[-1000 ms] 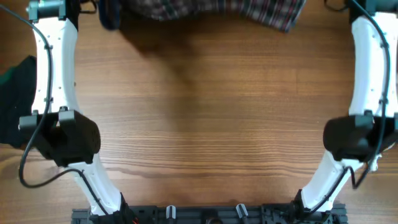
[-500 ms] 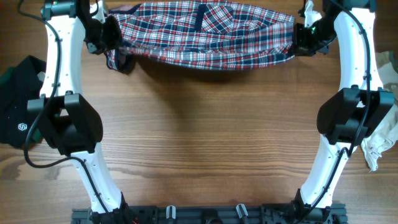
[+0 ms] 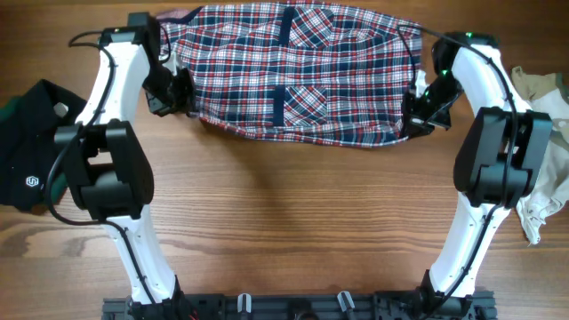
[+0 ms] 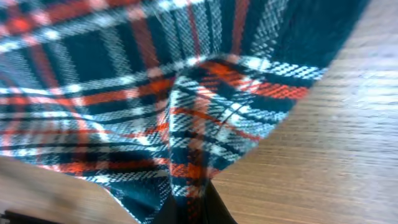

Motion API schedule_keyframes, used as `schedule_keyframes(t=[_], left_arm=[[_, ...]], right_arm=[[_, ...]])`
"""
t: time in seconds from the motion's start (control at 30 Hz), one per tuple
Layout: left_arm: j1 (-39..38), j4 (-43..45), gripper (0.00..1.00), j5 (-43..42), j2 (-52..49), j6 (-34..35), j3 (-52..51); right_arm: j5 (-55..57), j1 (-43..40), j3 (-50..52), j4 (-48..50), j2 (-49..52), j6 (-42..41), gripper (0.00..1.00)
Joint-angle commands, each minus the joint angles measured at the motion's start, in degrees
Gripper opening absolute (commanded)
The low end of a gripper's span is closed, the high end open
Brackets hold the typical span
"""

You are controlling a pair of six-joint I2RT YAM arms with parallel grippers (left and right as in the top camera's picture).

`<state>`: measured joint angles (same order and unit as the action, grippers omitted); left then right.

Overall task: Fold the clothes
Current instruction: 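Lay the plaid shirt flat on the table and release both grippers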

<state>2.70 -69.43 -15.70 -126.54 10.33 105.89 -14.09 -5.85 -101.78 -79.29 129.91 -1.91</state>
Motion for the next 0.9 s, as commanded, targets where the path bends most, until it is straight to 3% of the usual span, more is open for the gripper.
schedule_keyframes(t=[0.0,0.17,0.67,0.7,0.73,0.77,0.8,0.83,0.87], left_arm=[[-2.2,0.7,0.04,0.6,0.8,-0.5,-2.5],[-5.3,-0.5,0.04,6.9,0.8,2.3,-3.7],[-8.3,-0.6,0.04,9.6,0.8,3.7,-8.4],[-8.8,-0.7,0.08,10.0,0.8,3.7,-8.4],[-9.3,-0.7,0.19,10.8,0.8,3.7,-8.4],[-9.7,-0.7,0.33,11.3,0.8,3.7,-8.4],[-10.0,-0.9,0.55,11.3,0.8,3.7,-8.4],[-10.1,-0.9,0.69,11.3,0.9,3.6,-8.4],[-10.1,-0.6,0.71,11.3,1.1,3.6,-8.2]], right_arm=[[1.2,-0.4,5.7,2.3,-0.9,-1.0,0.04],[5.4,-0.5,8.5,2.0,-0.9,-1.1,0.04],[13.7,-1.2,8.5,-3.7,-0.9,-4.3,0.04],[13.7,-1.2,8.5,-3.7,-0.9,-4.2,0.04],[13.8,-1.2,8.5,-3.7,-0.9,-4.2,0.10],[13.8,-1.2,8.5,-3.8,-0.9,-4.1,0.32],[14.3,-1.2,8.5,-4.0,-0.9,-4.0,0.52],[15.8,-1.2,8.5,-4.1,-1.0,-4.1,0.64],[16.6,-1.2,8.3,-4.1,-1.2,-4.1,0.73]])
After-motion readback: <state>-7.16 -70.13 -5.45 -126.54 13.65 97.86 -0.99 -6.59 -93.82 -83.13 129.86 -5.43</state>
